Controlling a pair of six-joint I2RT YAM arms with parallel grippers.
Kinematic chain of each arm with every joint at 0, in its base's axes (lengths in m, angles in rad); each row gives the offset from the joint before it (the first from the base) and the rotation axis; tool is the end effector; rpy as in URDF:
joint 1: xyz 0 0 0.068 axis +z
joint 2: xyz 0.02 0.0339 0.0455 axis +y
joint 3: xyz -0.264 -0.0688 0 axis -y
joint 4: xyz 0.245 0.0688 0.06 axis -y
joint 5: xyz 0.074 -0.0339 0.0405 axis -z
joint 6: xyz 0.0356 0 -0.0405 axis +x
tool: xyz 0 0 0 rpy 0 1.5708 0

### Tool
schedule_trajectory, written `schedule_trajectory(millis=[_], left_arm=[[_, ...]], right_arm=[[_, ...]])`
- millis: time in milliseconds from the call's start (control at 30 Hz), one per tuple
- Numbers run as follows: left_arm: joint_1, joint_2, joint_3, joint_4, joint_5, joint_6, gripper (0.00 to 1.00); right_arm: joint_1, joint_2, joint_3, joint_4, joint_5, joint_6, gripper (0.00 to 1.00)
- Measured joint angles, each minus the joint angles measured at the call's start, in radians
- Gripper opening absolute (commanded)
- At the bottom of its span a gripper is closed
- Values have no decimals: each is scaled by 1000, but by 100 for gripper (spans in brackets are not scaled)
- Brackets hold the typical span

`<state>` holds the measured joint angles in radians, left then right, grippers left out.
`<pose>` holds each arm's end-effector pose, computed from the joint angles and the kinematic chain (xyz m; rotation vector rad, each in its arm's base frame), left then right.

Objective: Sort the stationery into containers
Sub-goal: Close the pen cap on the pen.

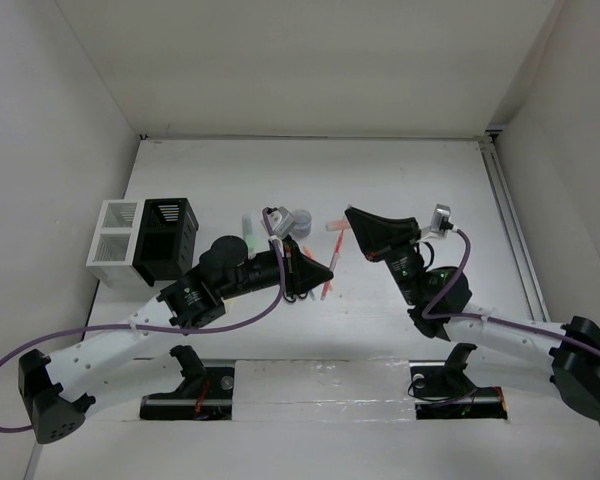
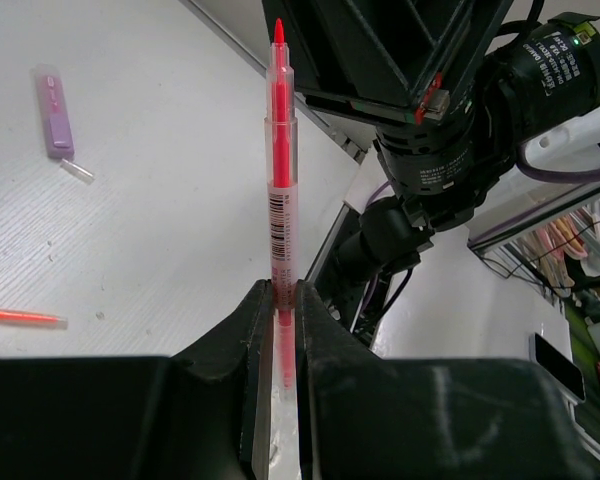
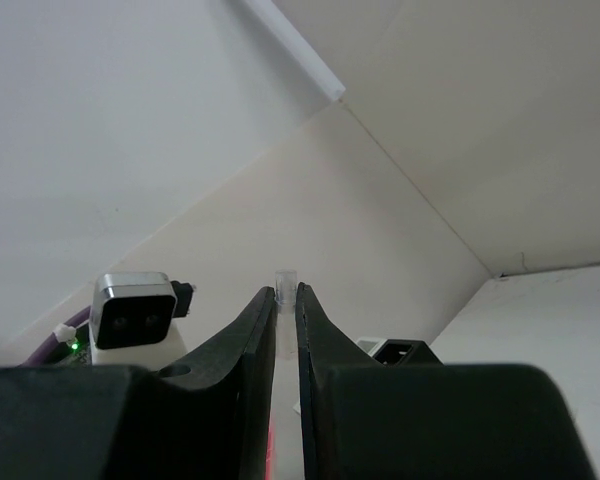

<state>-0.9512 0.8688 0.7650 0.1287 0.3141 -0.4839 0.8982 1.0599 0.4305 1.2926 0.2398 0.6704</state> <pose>0.1114 -0.1751 0.3521 0.6609 1.5870 -1.3464 0.1374 0.1589 0.3149 0.1293 1.0027 1.3376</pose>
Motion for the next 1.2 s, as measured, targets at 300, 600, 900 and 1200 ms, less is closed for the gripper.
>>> schedule_trajectory(millis=[300, 600, 900, 1200], left_arm=[[0, 0, 0, 2, 0, 0, 0], [0, 0, 0, 2, -8, 1, 0], [0, 0, 0, 2, -16, 1, 0], [0, 0, 0, 2, -18, 4, 0]], right_arm=[[0, -15, 3, 1, -17, 0, 0], [0, -16, 3, 1, -31, 9, 0], [0, -21, 3, 1, -35, 24, 0], [0, -20, 3, 1, -35, 22, 0]])
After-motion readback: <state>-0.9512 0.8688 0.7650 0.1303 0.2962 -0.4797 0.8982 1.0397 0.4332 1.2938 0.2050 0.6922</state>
